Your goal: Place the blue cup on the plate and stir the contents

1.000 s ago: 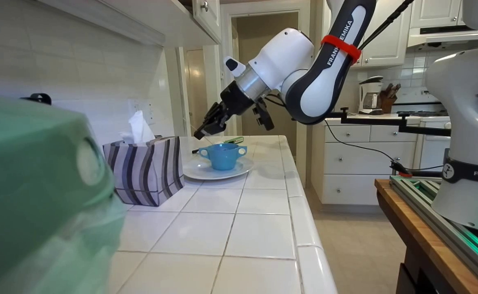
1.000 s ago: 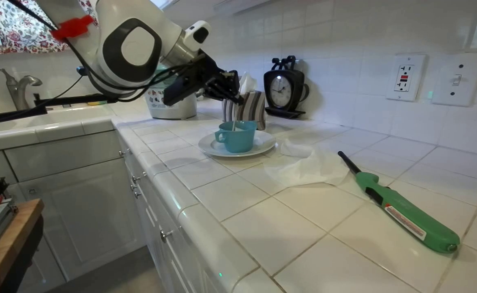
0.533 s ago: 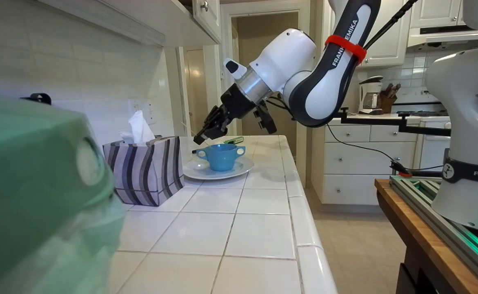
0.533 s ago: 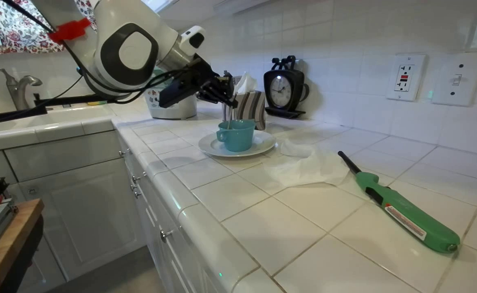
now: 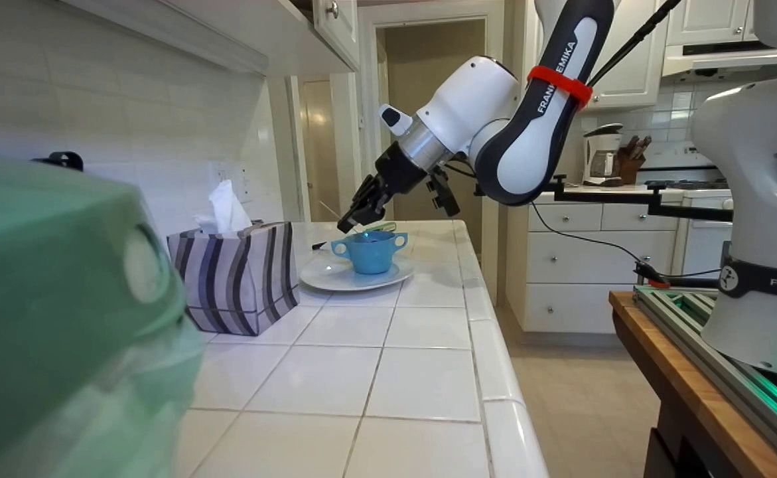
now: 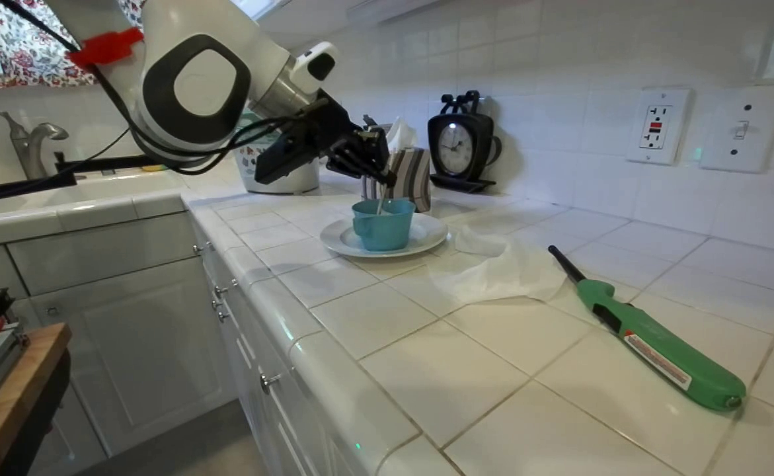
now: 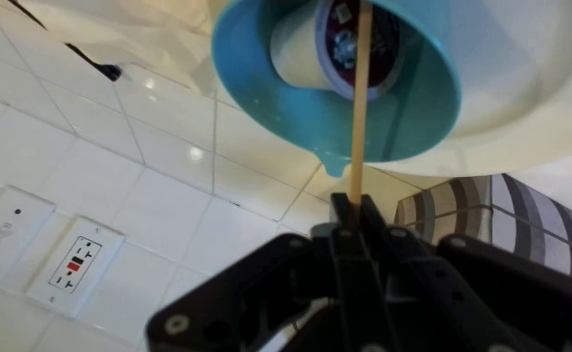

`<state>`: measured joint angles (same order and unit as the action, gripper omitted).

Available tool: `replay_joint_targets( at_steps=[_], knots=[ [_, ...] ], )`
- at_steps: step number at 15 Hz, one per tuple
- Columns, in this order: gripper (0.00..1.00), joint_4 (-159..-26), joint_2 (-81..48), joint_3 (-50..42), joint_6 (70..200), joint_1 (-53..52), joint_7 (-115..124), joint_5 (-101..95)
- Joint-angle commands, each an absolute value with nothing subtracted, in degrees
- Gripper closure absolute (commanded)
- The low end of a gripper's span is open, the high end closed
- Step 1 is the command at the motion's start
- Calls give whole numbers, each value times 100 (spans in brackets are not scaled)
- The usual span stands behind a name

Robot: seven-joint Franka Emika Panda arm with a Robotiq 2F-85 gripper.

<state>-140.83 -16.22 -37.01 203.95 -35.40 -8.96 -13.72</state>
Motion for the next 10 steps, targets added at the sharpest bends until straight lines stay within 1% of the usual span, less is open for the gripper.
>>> replay_joint_targets(
  at_steps=[1, 10],
  knots=[
    [99, -14133, -1771, -3718, 21192, -3427, -919, -1427],
    [99, -13460, -1994, -3277, 20920, -2775, -741, -1913]
  ],
)
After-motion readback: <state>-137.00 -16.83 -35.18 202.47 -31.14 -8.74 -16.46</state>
